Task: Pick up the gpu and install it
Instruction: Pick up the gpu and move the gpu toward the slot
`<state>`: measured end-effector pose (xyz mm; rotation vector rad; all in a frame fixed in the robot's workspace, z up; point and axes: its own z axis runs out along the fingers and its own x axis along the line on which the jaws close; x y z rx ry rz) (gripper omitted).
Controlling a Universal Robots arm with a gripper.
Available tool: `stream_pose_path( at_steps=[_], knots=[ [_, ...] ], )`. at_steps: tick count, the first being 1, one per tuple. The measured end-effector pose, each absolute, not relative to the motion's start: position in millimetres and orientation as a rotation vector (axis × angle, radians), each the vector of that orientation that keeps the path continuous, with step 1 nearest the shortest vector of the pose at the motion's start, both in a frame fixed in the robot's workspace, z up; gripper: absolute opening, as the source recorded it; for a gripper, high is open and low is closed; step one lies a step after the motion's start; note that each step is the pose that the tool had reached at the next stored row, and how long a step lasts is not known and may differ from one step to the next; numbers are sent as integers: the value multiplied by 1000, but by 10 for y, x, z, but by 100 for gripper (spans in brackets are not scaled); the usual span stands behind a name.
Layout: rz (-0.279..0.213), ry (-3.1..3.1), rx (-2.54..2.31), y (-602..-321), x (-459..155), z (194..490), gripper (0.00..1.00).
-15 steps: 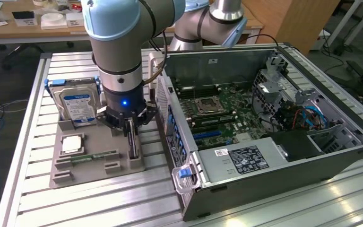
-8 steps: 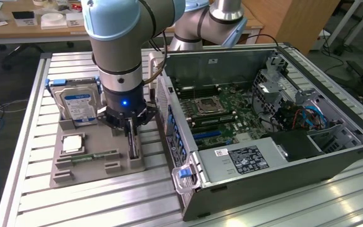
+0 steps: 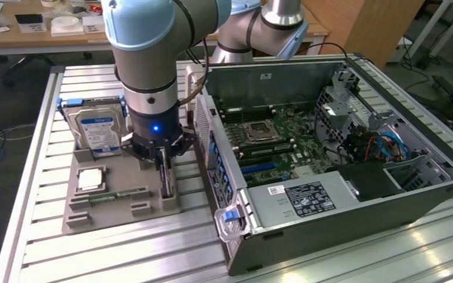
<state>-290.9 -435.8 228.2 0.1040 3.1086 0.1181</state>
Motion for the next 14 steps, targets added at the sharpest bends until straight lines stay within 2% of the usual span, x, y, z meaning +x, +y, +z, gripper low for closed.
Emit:
stream_pose_path(
  at_steps=[14],
  knots=[
    [120, 3110, 72, -4357, -2906, 2319, 27]
  ],
)
